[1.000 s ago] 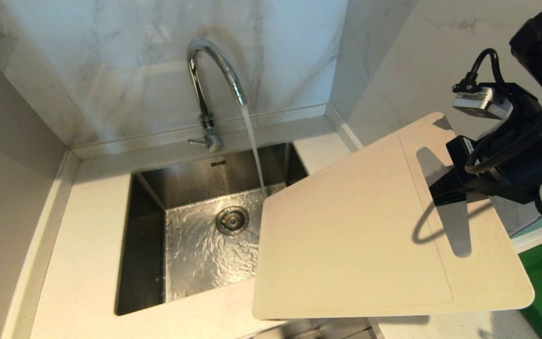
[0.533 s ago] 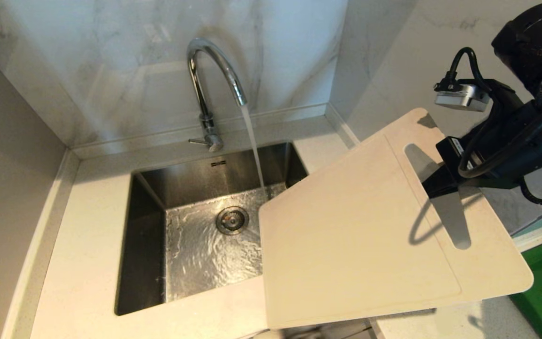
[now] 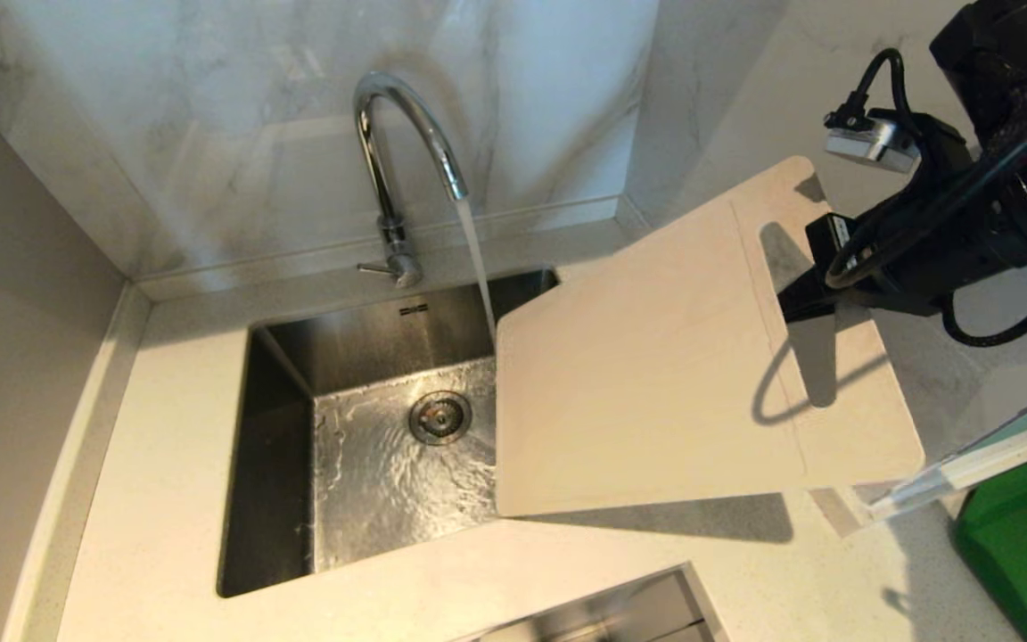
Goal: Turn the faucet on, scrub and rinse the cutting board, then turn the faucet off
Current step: Scrub the cutting board underwater
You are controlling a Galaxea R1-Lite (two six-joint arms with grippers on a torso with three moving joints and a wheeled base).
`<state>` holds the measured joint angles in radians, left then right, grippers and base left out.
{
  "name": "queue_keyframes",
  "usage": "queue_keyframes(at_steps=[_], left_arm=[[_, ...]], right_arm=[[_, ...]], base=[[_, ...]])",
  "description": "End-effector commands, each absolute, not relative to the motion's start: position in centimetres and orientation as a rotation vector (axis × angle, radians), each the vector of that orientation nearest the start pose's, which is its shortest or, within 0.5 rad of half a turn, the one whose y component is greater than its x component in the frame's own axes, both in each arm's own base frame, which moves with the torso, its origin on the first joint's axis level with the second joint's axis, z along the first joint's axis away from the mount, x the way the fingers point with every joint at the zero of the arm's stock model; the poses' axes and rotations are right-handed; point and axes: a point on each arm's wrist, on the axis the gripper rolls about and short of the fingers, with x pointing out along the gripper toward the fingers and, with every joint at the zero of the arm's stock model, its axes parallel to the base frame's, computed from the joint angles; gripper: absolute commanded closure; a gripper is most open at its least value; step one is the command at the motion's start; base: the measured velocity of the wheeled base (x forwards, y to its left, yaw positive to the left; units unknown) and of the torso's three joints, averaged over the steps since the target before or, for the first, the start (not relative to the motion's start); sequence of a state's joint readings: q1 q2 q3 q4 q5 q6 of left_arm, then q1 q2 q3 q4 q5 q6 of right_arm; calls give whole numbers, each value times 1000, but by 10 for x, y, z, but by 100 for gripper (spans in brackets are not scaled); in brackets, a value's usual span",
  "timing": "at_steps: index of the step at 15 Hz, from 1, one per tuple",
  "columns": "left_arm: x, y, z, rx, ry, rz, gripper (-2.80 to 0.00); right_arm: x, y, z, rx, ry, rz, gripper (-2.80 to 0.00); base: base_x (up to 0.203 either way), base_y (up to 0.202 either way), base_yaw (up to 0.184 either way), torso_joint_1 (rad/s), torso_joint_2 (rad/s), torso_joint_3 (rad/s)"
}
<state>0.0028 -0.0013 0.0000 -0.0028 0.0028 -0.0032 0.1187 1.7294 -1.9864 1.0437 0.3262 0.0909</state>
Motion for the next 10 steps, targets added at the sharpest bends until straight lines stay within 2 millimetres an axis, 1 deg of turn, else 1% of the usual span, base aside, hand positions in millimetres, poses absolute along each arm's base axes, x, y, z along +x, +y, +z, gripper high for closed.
queue_keyframes(at_steps=[1, 4, 10], left_arm=[[-23, 0, 75, -3, -5, 6, 0], [-23, 0, 75, -3, -5, 6, 0], [-23, 0, 75, -3, -5, 6, 0]], right_arm=[[276, 41, 337, 176, 812, 385, 0], [283, 41, 336, 178, 782, 389, 0], [307, 45, 329, 207, 740, 386, 0]], base=[[0, 0, 0, 0, 0, 0], [0, 0, 0, 0, 0, 0], [0, 0, 0, 0, 0, 0]])
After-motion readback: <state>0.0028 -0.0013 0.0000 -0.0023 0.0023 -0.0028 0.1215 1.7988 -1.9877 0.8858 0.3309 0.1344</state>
